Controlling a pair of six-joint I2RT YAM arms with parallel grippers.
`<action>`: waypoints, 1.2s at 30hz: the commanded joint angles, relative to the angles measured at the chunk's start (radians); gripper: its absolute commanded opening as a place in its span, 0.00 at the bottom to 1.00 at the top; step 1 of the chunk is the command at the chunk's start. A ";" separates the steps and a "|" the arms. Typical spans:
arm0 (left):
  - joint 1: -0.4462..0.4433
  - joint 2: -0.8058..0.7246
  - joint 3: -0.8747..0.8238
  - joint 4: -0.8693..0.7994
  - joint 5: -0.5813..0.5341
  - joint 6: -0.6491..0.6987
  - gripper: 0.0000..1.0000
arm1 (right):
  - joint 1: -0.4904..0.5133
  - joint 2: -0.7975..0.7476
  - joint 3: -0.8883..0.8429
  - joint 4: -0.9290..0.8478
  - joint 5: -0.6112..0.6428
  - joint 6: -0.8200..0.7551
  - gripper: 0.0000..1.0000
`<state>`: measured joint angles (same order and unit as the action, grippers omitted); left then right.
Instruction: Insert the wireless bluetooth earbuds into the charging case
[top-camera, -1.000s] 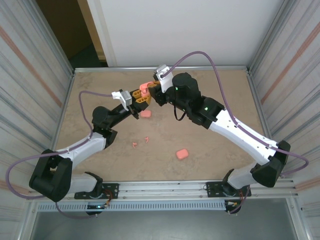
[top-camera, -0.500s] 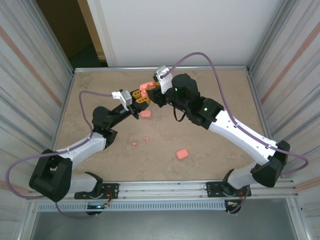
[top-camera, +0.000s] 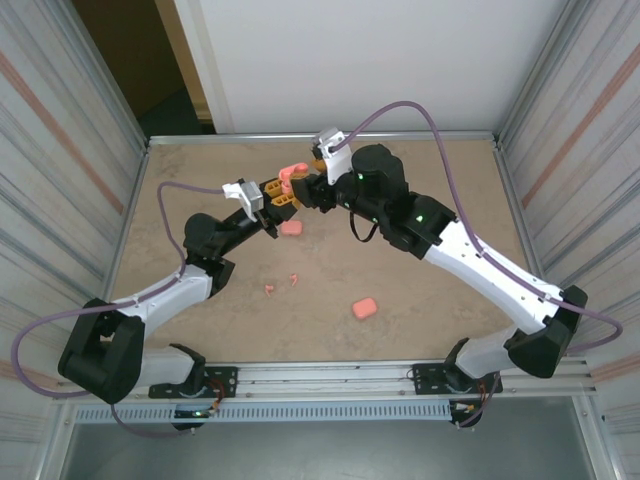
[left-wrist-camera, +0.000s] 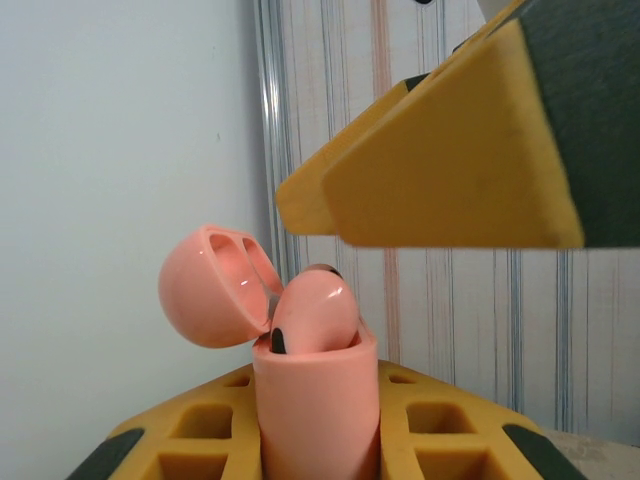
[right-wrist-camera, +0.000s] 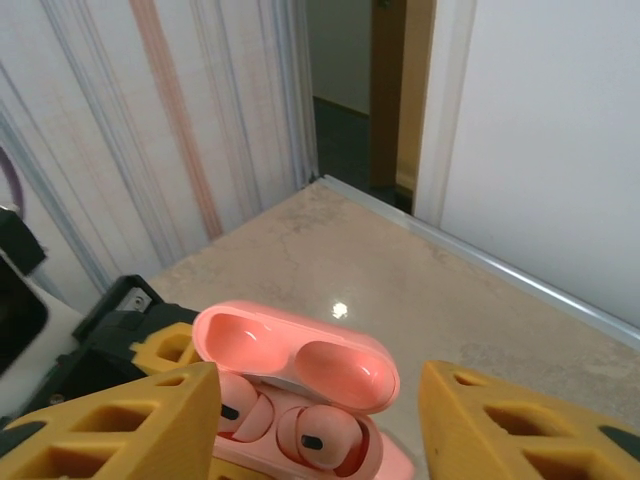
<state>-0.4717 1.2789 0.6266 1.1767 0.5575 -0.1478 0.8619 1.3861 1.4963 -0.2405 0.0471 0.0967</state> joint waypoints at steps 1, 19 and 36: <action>-0.005 -0.011 0.028 0.048 0.005 -0.009 0.00 | -0.025 -0.052 0.024 0.008 -0.073 0.058 0.59; -0.005 0.017 0.041 0.090 0.024 -0.054 0.00 | -0.301 -0.187 -0.253 0.235 -0.566 0.337 0.99; -0.006 0.046 0.061 0.112 0.079 -0.073 0.00 | -0.330 -0.014 -0.194 0.456 -0.891 0.509 0.99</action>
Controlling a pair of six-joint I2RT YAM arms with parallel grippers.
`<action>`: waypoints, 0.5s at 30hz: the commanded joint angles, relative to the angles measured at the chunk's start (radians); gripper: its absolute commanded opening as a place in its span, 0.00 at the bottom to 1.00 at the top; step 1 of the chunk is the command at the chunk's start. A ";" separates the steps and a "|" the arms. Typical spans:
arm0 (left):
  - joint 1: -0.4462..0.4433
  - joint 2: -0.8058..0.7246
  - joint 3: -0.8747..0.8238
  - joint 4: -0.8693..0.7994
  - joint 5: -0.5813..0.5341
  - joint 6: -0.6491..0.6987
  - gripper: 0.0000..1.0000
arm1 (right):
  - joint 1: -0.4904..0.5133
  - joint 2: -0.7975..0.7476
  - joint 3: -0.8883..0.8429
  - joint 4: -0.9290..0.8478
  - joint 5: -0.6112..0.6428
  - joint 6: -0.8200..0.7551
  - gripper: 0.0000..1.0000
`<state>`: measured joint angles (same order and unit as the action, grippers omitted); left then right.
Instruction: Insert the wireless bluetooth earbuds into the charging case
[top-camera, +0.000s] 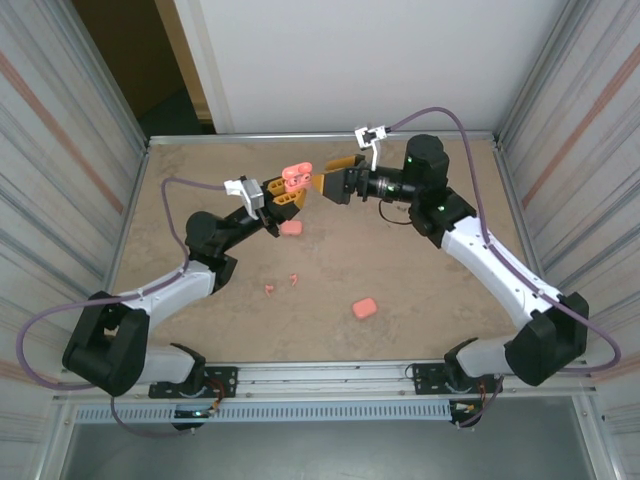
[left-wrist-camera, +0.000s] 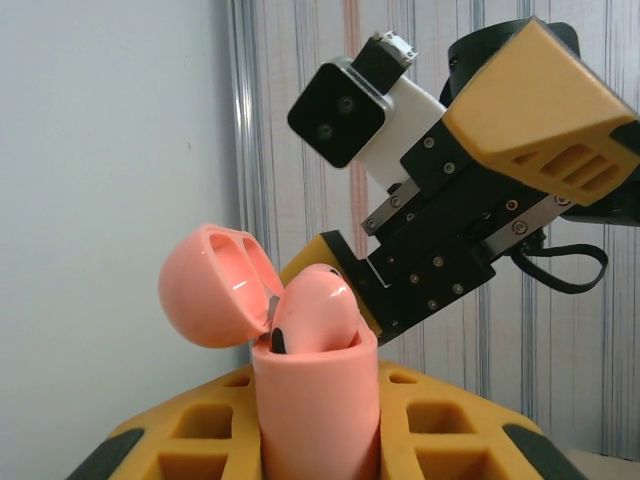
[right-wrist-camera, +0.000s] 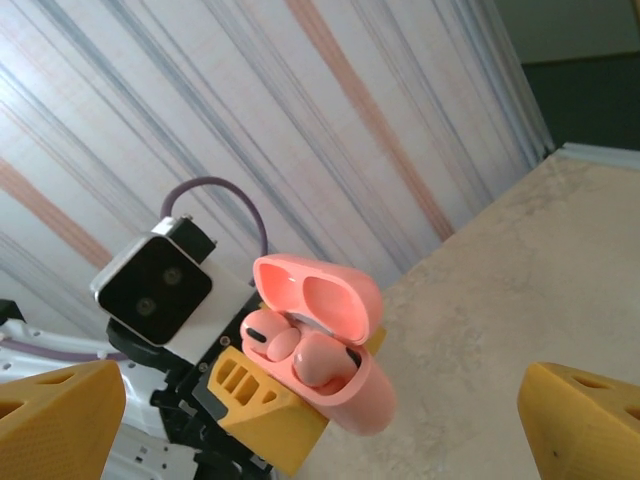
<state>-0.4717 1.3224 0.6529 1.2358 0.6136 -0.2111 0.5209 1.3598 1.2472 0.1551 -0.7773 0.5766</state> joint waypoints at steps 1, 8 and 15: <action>-0.006 0.002 0.033 0.054 0.023 -0.009 0.00 | 0.014 0.019 0.062 0.065 -0.073 0.029 0.99; -0.005 0.007 0.036 0.052 0.024 -0.010 0.00 | 0.034 0.066 0.104 0.072 -0.096 0.027 0.99; -0.005 0.005 0.038 0.048 0.026 -0.009 0.00 | 0.041 0.085 0.123 0.080 -0.111 0.027 0.99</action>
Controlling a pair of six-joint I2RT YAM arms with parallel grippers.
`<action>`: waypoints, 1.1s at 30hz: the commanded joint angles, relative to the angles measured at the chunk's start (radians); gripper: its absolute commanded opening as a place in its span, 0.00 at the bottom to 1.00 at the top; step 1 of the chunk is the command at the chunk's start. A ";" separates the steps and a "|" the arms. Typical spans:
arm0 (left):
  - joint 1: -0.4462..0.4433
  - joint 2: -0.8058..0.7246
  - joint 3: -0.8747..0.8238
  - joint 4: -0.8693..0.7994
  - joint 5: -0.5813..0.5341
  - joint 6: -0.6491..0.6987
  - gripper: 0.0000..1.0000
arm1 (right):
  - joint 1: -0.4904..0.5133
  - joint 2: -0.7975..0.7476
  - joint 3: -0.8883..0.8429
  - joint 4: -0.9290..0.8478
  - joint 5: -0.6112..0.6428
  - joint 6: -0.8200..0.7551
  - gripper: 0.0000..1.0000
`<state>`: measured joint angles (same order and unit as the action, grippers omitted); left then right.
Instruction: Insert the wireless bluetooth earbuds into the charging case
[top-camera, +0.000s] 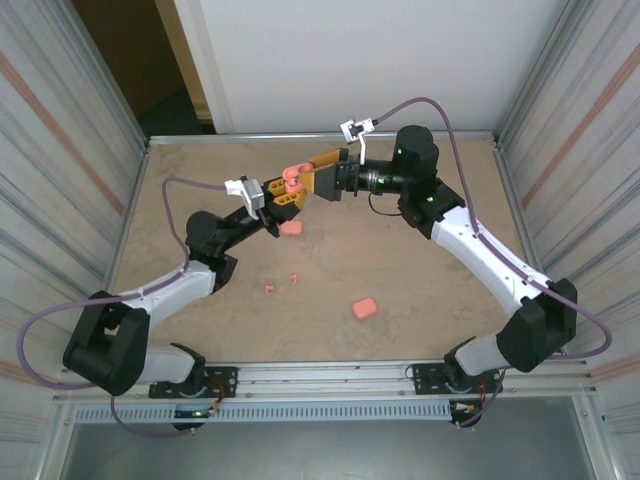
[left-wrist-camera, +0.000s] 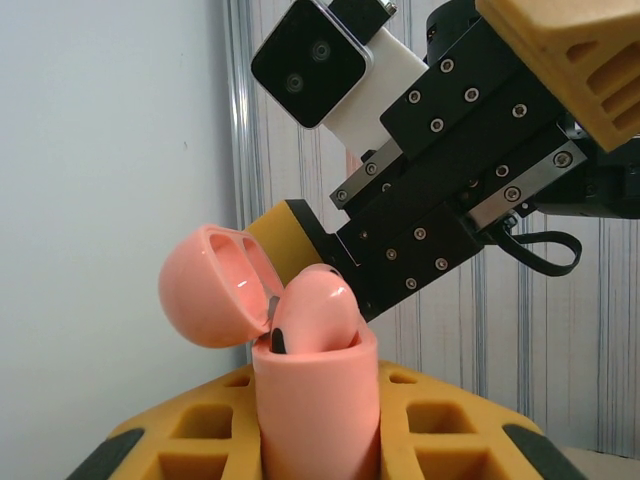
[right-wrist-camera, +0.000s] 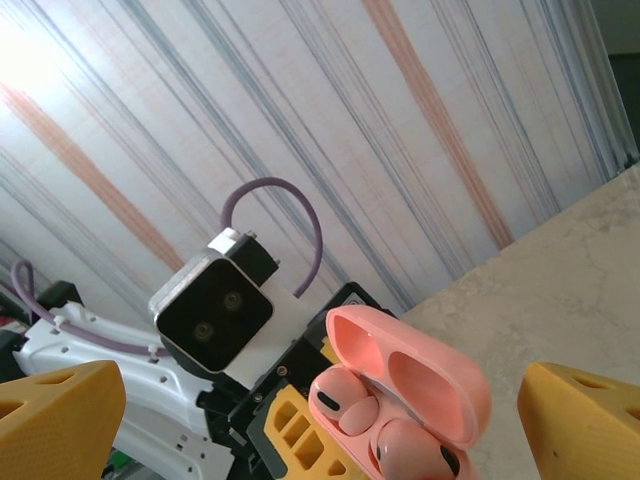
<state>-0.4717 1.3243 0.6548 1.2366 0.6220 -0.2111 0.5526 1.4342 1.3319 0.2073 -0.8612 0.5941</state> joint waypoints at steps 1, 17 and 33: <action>-0.005 0.003 0.036 0.047 0.018 -0.010 0.00 | 0.010 0.013 0.039 0.028 -0.028 0.010 0.99; -0.005 0.006 0.034 0.043 -0.006 -0.008 0.00 | 0.027 0.022 0.046 0.039 -0.048 -0.002 0.99; -0.005 0.007 0.030 0.037 -0.019 -0.005 0.00 | 0.033 0.003 0.035 0.070 -0.085 -0.015 0.99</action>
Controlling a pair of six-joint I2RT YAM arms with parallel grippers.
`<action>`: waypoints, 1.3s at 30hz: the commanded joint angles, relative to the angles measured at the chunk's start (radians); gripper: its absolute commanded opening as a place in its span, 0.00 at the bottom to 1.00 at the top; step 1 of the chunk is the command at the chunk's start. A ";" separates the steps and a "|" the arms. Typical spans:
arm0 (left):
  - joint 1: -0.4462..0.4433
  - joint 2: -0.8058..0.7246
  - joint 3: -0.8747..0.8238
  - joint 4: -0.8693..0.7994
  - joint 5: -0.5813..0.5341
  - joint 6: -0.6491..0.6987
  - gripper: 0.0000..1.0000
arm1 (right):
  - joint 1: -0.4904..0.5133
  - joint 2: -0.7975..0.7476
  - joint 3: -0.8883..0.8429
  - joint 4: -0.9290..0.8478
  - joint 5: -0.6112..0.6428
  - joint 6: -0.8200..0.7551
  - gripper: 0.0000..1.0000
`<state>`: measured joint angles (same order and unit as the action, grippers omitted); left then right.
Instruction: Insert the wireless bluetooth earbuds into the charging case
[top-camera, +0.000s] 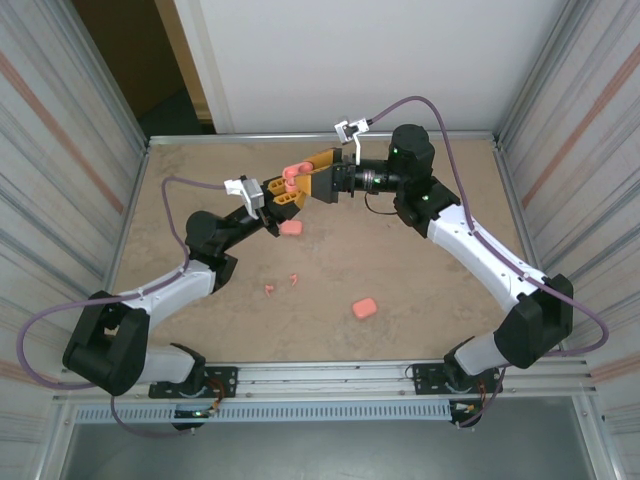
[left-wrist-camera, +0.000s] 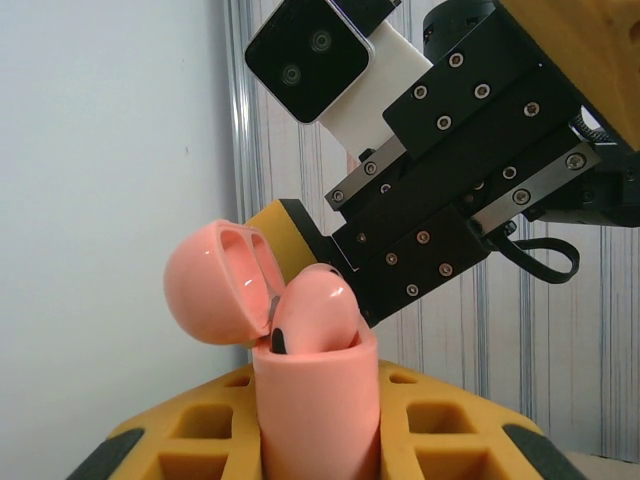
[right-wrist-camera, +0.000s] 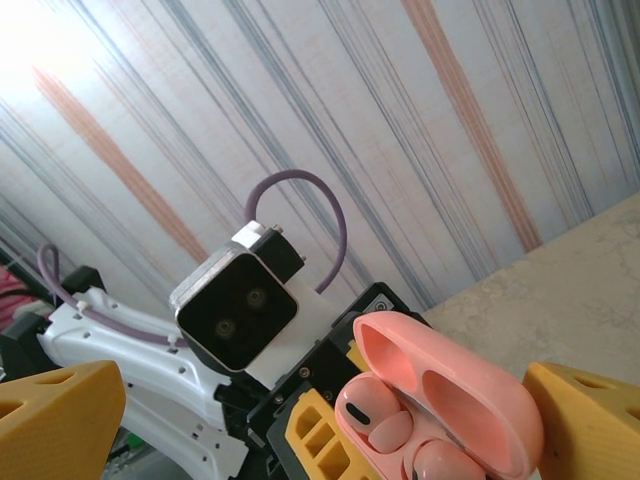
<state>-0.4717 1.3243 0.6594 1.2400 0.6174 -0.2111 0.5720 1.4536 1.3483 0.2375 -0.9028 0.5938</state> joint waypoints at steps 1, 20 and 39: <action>-0.005 0.007 0.026 0.033 -0.015 -0.006 0.00 | 0.014 -0.021 0.016 0.040 -0.044 -0.018 0.99; -0.005 0.007 0.029 0.019 -0.027 -0.006 0.00 | 0.020 -0.099 -0.061 0.045 -0.021 -0.078 0.99; -0.005 0.008 0.030 0.013 -0.033 -0.006 0.00 | 0.023 -0.137 -0.100 0.034 -0.007 -0.104 0.99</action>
<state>-0.4812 1.3243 0.6613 1.2541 0.6220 -0.2111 0.5785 1.3663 1.2564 0.2615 -0.8791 0.5114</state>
